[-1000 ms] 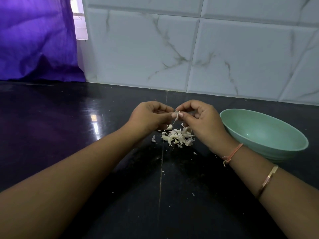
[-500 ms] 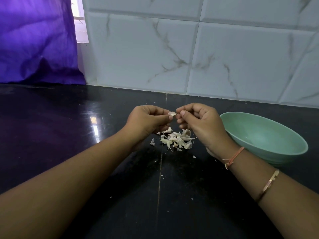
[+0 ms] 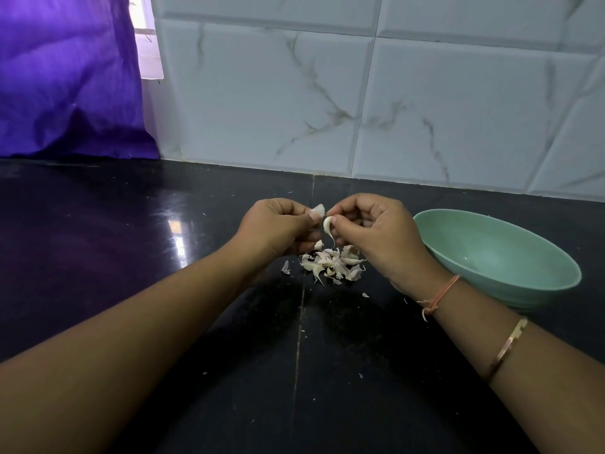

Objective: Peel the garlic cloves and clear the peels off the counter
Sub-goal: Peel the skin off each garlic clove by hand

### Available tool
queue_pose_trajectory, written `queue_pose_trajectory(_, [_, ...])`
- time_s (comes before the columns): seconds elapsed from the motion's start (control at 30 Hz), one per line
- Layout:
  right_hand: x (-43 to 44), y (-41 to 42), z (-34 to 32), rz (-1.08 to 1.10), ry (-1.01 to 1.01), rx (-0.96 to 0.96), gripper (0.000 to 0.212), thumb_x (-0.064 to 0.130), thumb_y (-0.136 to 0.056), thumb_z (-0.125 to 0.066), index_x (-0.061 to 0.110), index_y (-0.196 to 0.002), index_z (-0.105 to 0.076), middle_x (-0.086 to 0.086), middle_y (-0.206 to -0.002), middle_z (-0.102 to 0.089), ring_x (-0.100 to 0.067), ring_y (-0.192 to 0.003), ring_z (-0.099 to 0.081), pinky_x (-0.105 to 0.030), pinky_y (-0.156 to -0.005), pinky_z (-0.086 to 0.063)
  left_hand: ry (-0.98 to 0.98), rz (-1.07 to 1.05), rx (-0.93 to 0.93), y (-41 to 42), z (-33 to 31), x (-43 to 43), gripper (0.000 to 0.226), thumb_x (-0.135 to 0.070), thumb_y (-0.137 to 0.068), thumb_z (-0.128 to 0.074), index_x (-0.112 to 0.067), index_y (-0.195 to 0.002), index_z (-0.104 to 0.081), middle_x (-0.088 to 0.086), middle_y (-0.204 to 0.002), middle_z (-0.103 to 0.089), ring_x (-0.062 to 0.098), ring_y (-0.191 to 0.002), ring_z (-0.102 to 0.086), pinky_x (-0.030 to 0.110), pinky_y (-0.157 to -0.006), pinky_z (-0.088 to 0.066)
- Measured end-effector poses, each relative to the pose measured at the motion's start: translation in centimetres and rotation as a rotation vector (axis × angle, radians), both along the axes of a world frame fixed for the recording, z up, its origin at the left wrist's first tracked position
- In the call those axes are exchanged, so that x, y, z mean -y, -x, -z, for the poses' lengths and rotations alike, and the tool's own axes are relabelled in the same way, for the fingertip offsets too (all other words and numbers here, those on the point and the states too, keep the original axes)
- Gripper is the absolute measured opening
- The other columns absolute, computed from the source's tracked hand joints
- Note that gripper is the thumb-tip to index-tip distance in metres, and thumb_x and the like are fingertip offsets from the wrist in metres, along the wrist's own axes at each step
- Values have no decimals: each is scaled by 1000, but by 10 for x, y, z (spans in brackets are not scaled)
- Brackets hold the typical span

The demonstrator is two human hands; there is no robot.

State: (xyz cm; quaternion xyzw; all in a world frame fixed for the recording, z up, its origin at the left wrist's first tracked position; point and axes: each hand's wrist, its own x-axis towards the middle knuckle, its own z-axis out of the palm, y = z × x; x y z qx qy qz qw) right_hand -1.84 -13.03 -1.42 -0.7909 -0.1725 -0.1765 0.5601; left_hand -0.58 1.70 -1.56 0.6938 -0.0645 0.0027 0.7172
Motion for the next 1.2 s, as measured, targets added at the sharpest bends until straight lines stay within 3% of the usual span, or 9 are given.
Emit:
queue_pose_trajectory(0.17, [0, -2, 1, 17, -18, -13, 8, 3, -81, -64, 10, -77, -67, -8, -69, -67, -12, -56, -61, -24, -60, -55, -59, -126, 44, -4, 1, -5, 17, 0, -77, -70, -7, -75, -56, 7, -67, -56, 13, -55, -57, 18, -51, -53])
queue_pose_trajectory(0.3, [0, -3, 4, 62, -6, 6, 7, 4, -82, -64, 8, -77, -67, -9, -69, -68, -12, -57, -62, -27, -60, -56, -126, -65, 47, 0, 1, -4, 21, 12, -77, -65, -6, -69, -57, 8, -63, -60, 19, -59, -58, 22, -55, -55])
queue_pose_trajectory(0.47, [1, -7, 7, 168, 71, 75, 7, 9, -80, -66, 11, -74, -69, 0, -66, -68, -8, -58, -61, -29, -62, -56, -86, 22, -44, 5, -3, 1, 11, -4, -87, -57, -5, -89, -68, 4, -73, -68, 15, -67, -65, 24, -61, -54])
queue_pose_trajectory(0.53, [1, -7, 8, 187, 95, 93, 6, 9, -80, -67, 10, -75, -69, 2, -66, -67, -6, -58, -60, -25, -61, -55, -72, 65, -57, 6, -2, 0, 13, -14, -85, -64, -4, -93, -68, 4, -76, -69, 17, -73, -66, 26, -65, -55])
queue_pose_trajectory(0.67, [0, -4, 6, 129, 79, 53, 8, 8, -82, -66, 12, -76, -69, -2, -69, -69, -7, -59, -62, -22, -59, -54, -128, 66, -8, 6, 0, 0, 10, -11, -76, -72, -8, -85, -70, 3, -72, -69, 10, -69, -64, 17, -60, -53])
queue_pose_trajectory(0.83, [-1, -1, 3, 29, -82, -31, 13, 2, -87, -57, 6, -82, -68, -12, -71, -68, -15, -60, -62, -33, -67, -57, -26, 25, -25, 5, -2, 0, 5, -4, -77, -70, -5, -81, -68, 10, -75, -68, 16, -67, -63, 18, -60, -55])
queue_pose_trajectory(1.0, [-1, -1, 4, 47, -27, -1, 8, 5, -83, -64, 8, -78, -69, -10, -68, -68, -14, -58, -61, -34, -64, -56, -41, 4, 18, 5, -2, 0, 4, -4, -74, -72, -6, -74, -69, 5, -64, -68, 11, -56, -62, 18, -58, -55])
queue_pose_trajectory(1.2, [-1, -2, 5, 83, 34, 38, 11, 8, -83, -64, 15, -77, -70, -6, -71, -70, -12, -61, -63, -21, -57, -52, -80, -24, 74, 8, -4, 1, 6, -3, -73, -73, -7, -72, -69, 9, -67, -67, 13, -59, -62, 20, -60, -56])
